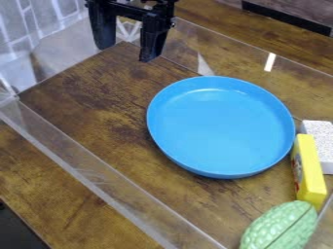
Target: Put the yellow block in the blue tray
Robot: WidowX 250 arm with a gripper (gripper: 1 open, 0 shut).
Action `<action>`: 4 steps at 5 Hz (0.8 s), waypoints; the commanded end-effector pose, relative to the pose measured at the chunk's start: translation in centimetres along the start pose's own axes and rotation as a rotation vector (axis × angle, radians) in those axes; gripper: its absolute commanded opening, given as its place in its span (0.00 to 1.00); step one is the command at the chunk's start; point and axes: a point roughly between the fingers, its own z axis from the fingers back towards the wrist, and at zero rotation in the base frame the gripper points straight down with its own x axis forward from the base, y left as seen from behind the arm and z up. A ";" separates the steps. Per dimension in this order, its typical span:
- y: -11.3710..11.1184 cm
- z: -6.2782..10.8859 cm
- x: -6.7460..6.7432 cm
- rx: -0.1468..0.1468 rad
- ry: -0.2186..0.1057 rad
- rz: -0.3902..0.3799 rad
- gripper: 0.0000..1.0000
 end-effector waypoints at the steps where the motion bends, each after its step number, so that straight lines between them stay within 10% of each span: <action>1: -0.3 -0.7 0.1 -0.004 0.015 -0.004 1.00; 4: -4.5 -2.3 1.5 -0.040 0.027 -0.052 1.00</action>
